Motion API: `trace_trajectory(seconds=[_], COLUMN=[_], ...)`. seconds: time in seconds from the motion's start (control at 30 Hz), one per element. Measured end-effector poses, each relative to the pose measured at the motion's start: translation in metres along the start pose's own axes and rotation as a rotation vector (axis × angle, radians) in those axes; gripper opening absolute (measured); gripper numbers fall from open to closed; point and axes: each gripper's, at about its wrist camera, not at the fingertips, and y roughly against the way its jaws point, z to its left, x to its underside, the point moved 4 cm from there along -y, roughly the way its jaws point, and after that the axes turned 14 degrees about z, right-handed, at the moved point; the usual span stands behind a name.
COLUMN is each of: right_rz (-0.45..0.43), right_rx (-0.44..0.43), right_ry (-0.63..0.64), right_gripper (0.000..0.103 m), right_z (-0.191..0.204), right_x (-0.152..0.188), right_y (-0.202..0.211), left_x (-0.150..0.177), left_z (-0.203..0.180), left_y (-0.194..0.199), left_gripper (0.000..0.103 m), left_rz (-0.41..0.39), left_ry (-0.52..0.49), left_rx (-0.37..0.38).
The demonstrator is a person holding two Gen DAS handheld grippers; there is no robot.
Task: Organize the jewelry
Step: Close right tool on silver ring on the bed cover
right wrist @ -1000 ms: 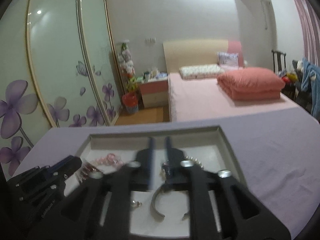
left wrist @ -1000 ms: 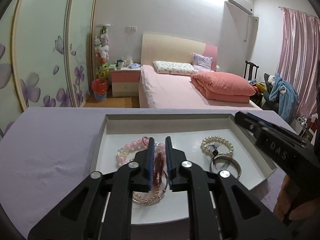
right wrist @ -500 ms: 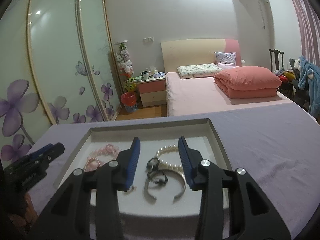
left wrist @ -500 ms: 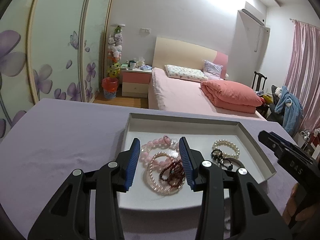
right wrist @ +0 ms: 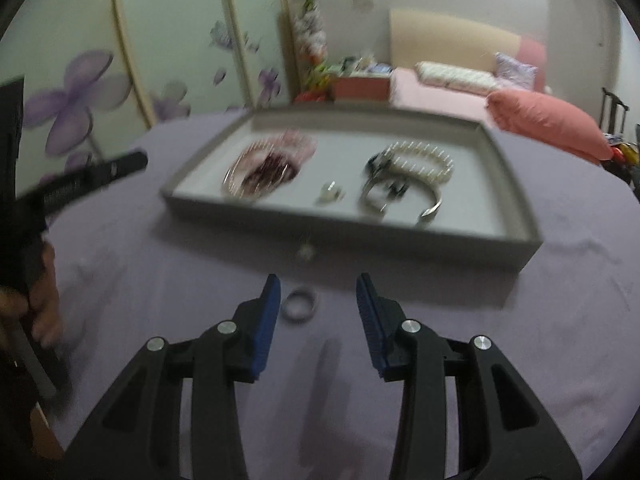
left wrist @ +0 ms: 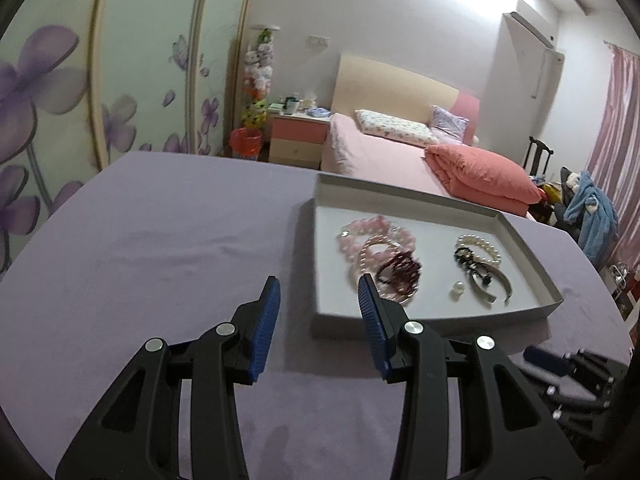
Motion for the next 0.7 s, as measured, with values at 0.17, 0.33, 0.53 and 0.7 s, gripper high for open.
trace_trajectory(seconds=[0.17,0.33,0.53,0.7], right_rz=[0.043,0.065,0.068,0.069], right_rx=[0.028,0.05,0.071,0.077], right_ry=[0.037,0.026,0.036,0.038], right_gripper=[0.037,0.032,0.03,0.029], right_z=[0.014,0.013,0.013,0.013], right_x=[0.003,0.0,-0.004,-0.006], right_y=[-0.011,-0.016,-0.018,-0.018], left_x=[0.008,0.015,0.018,0.02], left_z=[0.013,0.018,0.017,0.019], left_y=[-0.001,-0.007,-0.009,-0.013], left_gripper=[0.042,0.042,0.042,0.042], left_rz=[0.005,0.023,0.026,0.039], left_ry=[0.029,0.044,0.039,0.045], left_rx=[-0.015,-0.014,-0.016,-0.013])
